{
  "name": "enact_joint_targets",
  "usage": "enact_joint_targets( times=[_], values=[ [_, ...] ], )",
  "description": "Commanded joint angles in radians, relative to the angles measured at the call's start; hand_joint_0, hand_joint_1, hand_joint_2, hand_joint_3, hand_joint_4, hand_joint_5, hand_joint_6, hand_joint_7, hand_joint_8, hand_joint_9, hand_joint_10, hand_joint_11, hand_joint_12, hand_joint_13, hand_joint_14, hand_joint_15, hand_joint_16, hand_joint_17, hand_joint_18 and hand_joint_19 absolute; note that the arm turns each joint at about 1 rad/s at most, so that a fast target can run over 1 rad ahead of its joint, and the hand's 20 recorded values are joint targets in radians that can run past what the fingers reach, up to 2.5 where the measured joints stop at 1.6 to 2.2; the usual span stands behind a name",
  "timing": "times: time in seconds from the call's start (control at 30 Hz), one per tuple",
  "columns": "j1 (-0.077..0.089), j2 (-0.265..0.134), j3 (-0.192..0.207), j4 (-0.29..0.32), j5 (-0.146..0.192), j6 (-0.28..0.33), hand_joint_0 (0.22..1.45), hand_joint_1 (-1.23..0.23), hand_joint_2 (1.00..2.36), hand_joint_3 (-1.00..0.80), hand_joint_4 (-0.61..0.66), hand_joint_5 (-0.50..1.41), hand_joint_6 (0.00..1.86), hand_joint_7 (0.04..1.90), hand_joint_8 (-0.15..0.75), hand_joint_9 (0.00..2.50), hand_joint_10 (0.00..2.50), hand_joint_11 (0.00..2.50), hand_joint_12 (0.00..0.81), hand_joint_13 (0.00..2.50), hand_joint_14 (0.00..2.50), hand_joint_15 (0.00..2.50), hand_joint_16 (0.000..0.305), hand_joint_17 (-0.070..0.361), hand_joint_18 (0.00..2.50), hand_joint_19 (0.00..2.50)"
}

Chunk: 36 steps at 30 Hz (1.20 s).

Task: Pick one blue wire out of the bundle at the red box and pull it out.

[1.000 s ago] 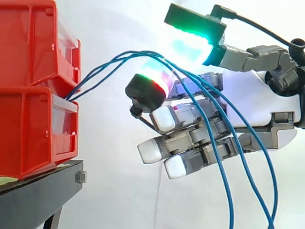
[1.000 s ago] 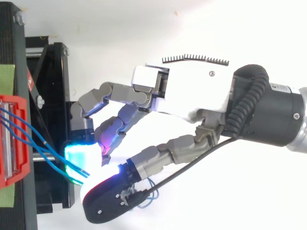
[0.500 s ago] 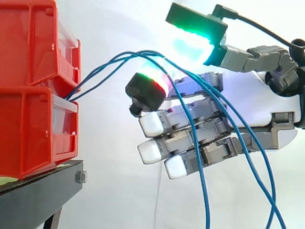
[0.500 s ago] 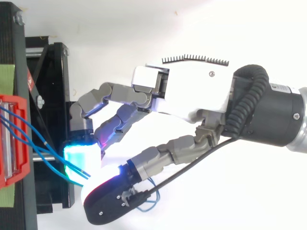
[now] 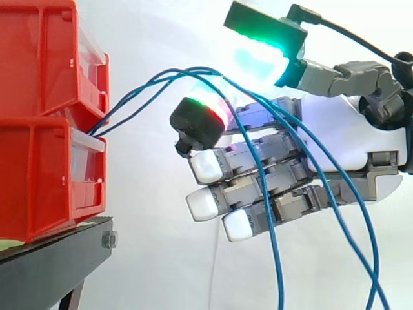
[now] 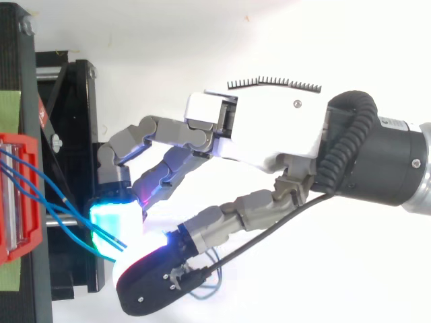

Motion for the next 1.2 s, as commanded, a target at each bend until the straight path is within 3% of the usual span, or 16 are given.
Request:
enact_joint_targets(
  times=[0.0, 0.13, 0.27, 0.33, 0.4, 0.47, 0.57, 0.63, 0.77, 0.8, 0.9, 0.93, 0.97, 1.0, 1.1, 1.17],
  values=[
    [0.0, 0.0, 0.0, 0.0, 0.0, 0.0, 0.61, -0.69, 1.0, -0.46, 0.07, -0.15, 0.88, 1.23, 0.252, 0.91, 0.01, 0.35, 0.4, 0.77, 0.02, 0.4, 0.056, 0.127, 0.65, 0.47],
    [0.0, 0.0, 0.0, 0.0, 0.0, 0.0, 0.6, -0.68, 1.01, -0.33, 0.02, -0.14, 0.89, 1.21, 0.249, 0.92, 0.01, 0.33, 0.405, 0.77, 0.02, 0.41, 0.056, 0.127, 0.64, 0.49],
    [0.0, 0.0, 0.0, 0.0, 0.0, 0.0, 0.6, -0.67, 1.0, -0.02, 0.05, -0.15, 0.92, 1.17, 0.341, 0.91, 0.01, 0.37, 0.474, 0.81, 0.01, 0.4, 0.071, 0.16, 0.72, 0.45],
    [0.0, 0.0, 0.0, 0.0, 0.0, 0.0, 0.61, -0.7, 1.0, 0.02, 0.04, -0.15, 0.93, 1.16, 0.348, 0.91, 0.01, 0.39, 0.479, 0.82, 0.01, 0.41, 0.072, 0.162, 0.73, 0.44],
    [0.0, 0.0, 0.0, 0.0, -0.002, 0.0, 0.61, -0.71, 1.0, 0.01, 0.03, -0.15, 0.94, 1.11, 0.35, 0.91, 0.01, 0.39, 0.474, 0.81, 0.02, 0.41, 0.071, 0.16, 0.73, 0.44],
    [0.0, 0.0, 0.0, 0.0, -0.002, -0.002, 0.6, -0.71, 1.02, -0.16, 0.07, -0.17, 0.91, 1.14, 0.28, 0.87, 0.01, 0.34, 0.413, 0.76, 0.02, 0.4, 0.059, 0.133, 0.64, 0.47],
    [0.0, 0.0, 0.0, 0.0, -0.002, 0.0, 0.6, -0.69, 1.01, -0.34, 0.05, -0.15, 0.88, 1.19, 0.24, 0.89, 0.01, 0.28, 0.395, 0.76, 0.02, 0.37, 0.057, 0.129, 0.63, 0.48],
    [0.0, 0.0, 0.0, 0.0, 0.0, 0.0, 0.6, -0.69, 1.01, -0.32, 0.03, -0.15, 0.87, 1.22, 0.233, 0.9, 0.01, 0.28, 0.392, 0.76, 0.01, 0.37, 0.057, 0.128, 0.63, 0.48],
    [0.0, 0.0, 0.0, 0.0, -0.002, 0.0, 0.63, -0.74, 1.01, 0.08, -0.09, -0.16, 0.94, 1.19, 0.304, 0.89, 0.01, 0.36, 0.446, 0.79, 0.01, 0.4, 0.067, 0.15, 0.71, 0.43],
    [0.0, 0.0, 0.0, 0.0, 0.0, 0.0, 0.65, -0.74, 1.01, 0.1, -0.1, -0.17, 0.95, 1.21, 0.303, 0.89, 0.01, 0.37, 0.444, 0.79, 0.01, 0.4, 0.066, 0.148, 0.71, 0.43],
    [0.0, 0.0, 0.0, 0.0, 0.0, 0.0, 0.64, -0.74, 1.01, 0.01, -0.05, -0.18, 0.95, 1.17, 0.295, 0.87, 0.01, 0.36, 0.431, 0.78, 0.01, 0.4, 0.063, 0.142, 0.69, 0.44],
    [0.0, 0.0, 0.001, 0.0, 0.0, -0.002, 0.6, -0.71, 1.02, -0.12, 0.07, -0.17, 0.91, 1.23, 0.275, 0.87, 0.01, 0.31, 0.413, 0.75, 0.01, 0.38, 0.06, 0.135, 0.65, 0.45],
    [0.0, 0.0, 0.0, -0.002, 0.0, 0.0, 0.58, -0.65, 1.01, -0.32, 0.07, -0.15, 0.89, 1.2, 0.254, 0.88, 0.01, 0.28, 0.395, 0.74, 0.01, 0.36, 0.057, 0.129, 0.62, 0.48],
    [0.0, 0.0, 0.0, -0.002, 0.0, 0.0, 0.59, -0.64, 1.01, -0.35, 0.07, -0.14, 0.88, 1.2, 0.252, 0.89, 0.01, 0.27, 0.393, 0.74, 0.01, 0.35, 0.057, 0.128, 0.61, 0.47],
    [0.0, 0.0, 0.0, 0.0, -0.002, 0.0, 0.58, -0.65, 1.02, -0.27, 0.01, -0.13, 0.87, 1.16, 0.246, 0.93, 0.01, 0.25, 0.383, 0.73, 0.01, 0.34, 0.057, 0.127, 0.61, 0.47],
    [0.0, 0.0, 0.0, 0.0, -0.002, 0.0, 0.57, -0.62, 1.01, -0.08, 0.0, -0.13, 0.87, 1.03, 0.301, 0.91, 0.01, 0.22, 0.442, 0.75, 0.01, 0.32, 0.069, 0.155, 0.67, 0.44]
  ],
)
